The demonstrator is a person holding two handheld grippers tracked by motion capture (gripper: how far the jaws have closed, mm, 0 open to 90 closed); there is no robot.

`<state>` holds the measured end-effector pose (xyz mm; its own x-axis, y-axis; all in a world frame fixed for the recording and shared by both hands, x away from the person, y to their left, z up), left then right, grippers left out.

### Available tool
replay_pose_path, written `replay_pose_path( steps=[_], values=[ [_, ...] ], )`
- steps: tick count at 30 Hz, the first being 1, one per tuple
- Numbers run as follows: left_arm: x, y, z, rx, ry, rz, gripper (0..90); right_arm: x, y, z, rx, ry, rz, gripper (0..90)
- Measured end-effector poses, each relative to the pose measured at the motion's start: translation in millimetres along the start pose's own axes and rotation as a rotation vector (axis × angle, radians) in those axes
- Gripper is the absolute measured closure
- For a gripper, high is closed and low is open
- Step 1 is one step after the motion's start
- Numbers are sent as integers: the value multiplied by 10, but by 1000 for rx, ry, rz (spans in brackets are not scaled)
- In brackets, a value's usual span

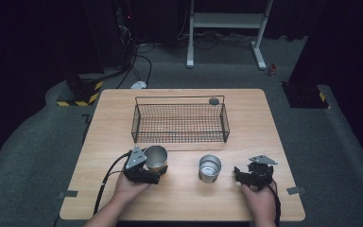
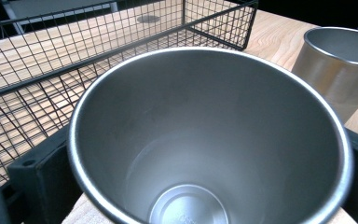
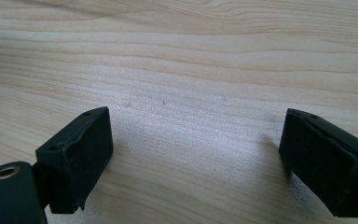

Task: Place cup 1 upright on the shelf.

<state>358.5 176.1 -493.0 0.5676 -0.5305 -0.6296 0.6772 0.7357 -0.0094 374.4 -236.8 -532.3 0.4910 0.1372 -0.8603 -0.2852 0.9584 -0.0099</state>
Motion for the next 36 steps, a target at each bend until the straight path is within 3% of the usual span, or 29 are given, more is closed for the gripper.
replay_pose_path(
  steps=[12, 19, 36],
  values=[
    [15, -30, 12, -6, -15, 0, 12, 0, 0, 0, 0, 1, 1, 97],
    [5, -18, -14, -6, -38, 12, 129, -1, 0, 0, 0, 1, 0, 97],
    [-91, 15, -30, -7, -65, 32, 136, -1, 0, -1, 0, 1, 0, 97]
  ],
)
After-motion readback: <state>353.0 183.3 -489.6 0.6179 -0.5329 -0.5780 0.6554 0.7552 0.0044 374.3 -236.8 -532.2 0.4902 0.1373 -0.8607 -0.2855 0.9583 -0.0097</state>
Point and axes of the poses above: each handheld gripper's, and its own axes: x roughly forward along the jaws, z roughly out of its top, y roughly to its left, the point moved 1 cm from there along x, roughly forward along the jaws, and after that the axes turned 14 degrees about y, right-handed, at the moved point
